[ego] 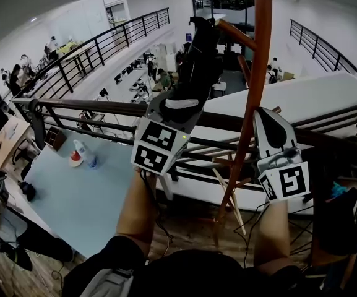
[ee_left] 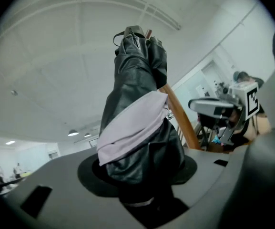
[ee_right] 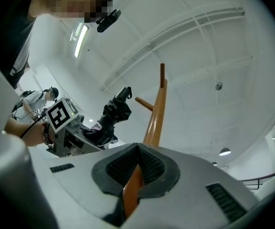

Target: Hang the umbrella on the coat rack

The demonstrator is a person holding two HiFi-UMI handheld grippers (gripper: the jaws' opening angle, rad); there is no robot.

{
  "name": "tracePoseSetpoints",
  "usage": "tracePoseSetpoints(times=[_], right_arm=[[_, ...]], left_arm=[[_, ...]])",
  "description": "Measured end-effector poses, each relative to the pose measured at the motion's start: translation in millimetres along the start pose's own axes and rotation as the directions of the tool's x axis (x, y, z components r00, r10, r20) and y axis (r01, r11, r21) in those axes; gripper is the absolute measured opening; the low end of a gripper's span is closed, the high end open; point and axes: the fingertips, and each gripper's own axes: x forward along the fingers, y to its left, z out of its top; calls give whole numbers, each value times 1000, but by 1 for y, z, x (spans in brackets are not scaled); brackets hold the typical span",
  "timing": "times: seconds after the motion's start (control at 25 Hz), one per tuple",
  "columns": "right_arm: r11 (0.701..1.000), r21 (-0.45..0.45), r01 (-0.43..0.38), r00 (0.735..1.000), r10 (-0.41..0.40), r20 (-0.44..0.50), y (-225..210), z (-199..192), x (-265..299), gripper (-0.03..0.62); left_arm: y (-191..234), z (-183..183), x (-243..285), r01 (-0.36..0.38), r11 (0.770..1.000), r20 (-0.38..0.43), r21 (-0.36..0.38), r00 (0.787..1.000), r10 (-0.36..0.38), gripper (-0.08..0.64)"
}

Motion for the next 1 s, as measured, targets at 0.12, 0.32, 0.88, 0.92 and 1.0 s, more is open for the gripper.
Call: tracePoseSetpoints(times=[0.12,0.32,0.88,0.92,1.0], right_arm=[[1000,4,-2,1000,2,-2,1,-2,1,31],[1000,1,3,1000,-3,1,-2,-5,-1,31],[1000,-1,18,1000,-18,-13,-13,-10,-8,31],[1000,0,17,1000,-17,-14,-13,-11,-8,30],[1000,1,13,1000,-13,-18,-11,-13,-7,29]], left_arm=[[-15,14,2,130,990,66,-60,990,-126,238],[-38,20,17,272,958,94,-91,960,-264,238],[-71,-5,28,393,899,88,-192,919,-384,238],[-73,-6,26,403,893,96,-201,915,-392,238],[-77,-7,23,432,874,116,-222,902,-416,238]])
